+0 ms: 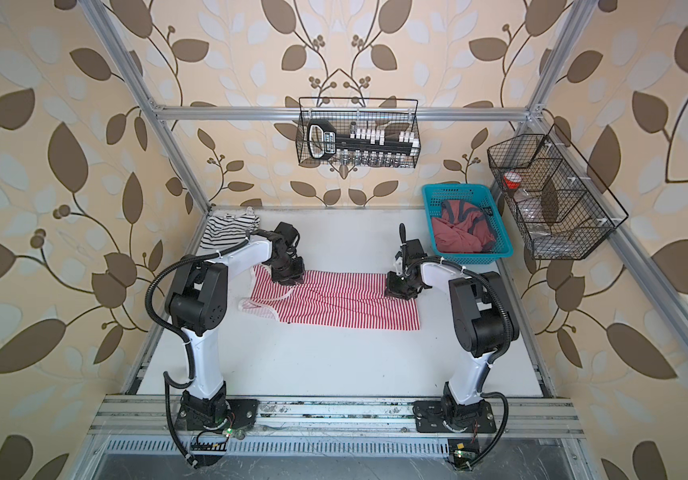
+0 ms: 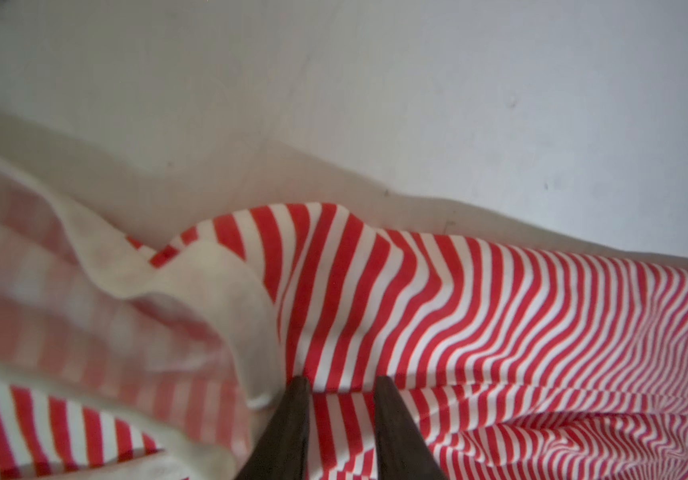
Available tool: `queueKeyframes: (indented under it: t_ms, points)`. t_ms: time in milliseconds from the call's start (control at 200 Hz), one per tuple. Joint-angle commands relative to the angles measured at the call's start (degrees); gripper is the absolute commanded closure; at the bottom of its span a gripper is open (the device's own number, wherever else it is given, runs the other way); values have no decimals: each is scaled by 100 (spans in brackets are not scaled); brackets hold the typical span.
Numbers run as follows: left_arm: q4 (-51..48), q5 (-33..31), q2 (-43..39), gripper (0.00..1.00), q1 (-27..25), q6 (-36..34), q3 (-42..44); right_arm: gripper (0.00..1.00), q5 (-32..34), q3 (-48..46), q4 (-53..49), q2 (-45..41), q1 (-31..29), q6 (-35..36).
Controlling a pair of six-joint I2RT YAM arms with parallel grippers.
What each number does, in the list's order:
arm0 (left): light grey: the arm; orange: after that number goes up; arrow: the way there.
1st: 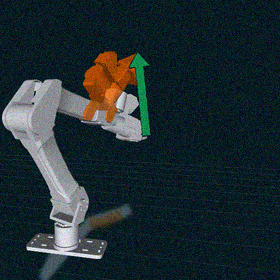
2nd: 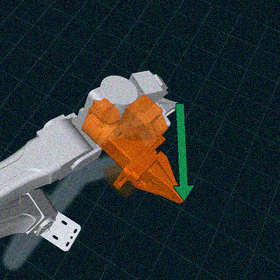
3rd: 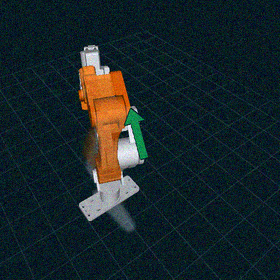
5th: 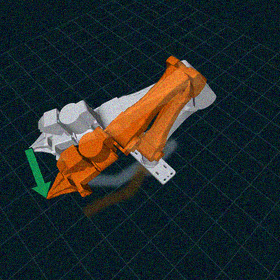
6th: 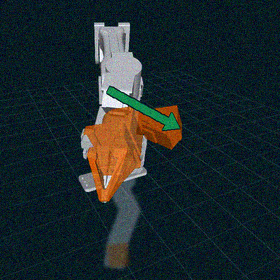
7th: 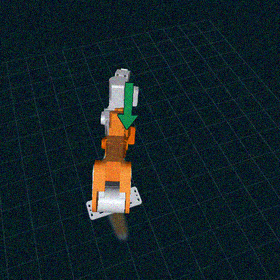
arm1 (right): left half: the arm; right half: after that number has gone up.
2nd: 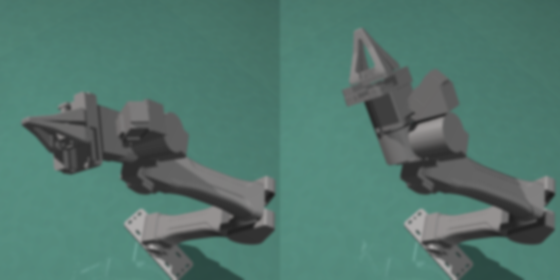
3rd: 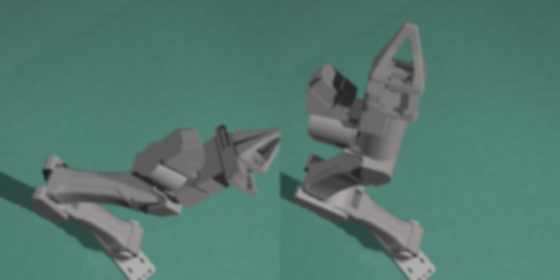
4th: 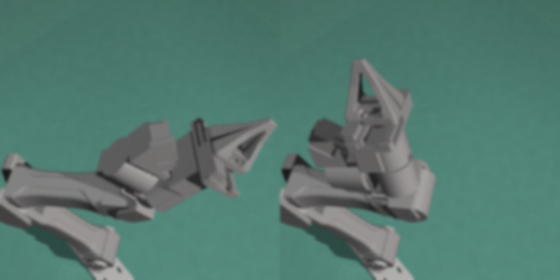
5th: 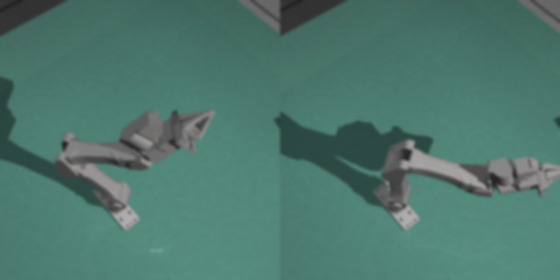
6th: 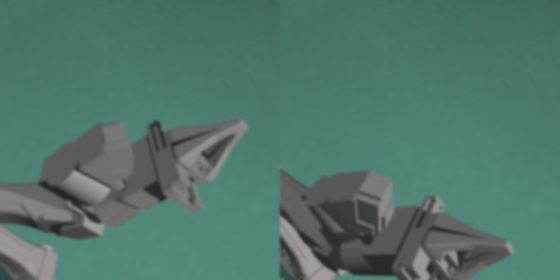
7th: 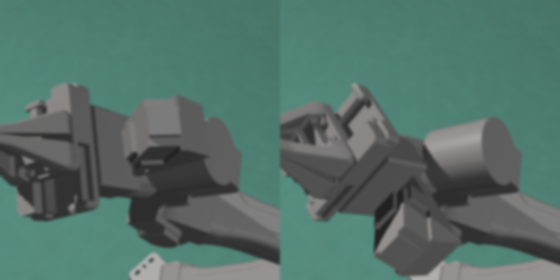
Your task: Fold and stack the tank tops
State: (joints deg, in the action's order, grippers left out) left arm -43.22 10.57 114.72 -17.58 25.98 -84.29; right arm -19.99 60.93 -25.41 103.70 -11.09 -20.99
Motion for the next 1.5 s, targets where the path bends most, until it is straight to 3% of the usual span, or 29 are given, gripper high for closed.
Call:
queueKeyframes:
  t_ms: [0,525,845,1170,1385,1499]
  points:
    - [-7,82,-444,71,18,92,128,85,-54,-162,19,-191,13,7]
    - [180,-270,-637,79,149,232,1181,87,63,-1016,125,-605,395,51]
    - [9,-454,-839,73,255,208,1151,90,270,-1075,-14,-644,481,14]
    - [-3,-183,-909,70,124,309,506,84,336,-140,-411,-1232,17,42]
    - [-101,-306,-206,72,124,263,250,83,413,537,-583,-356,-56,319]
    - [-92,-410,110,73,124,285,151,83,856,736,-794,51,-205,427]
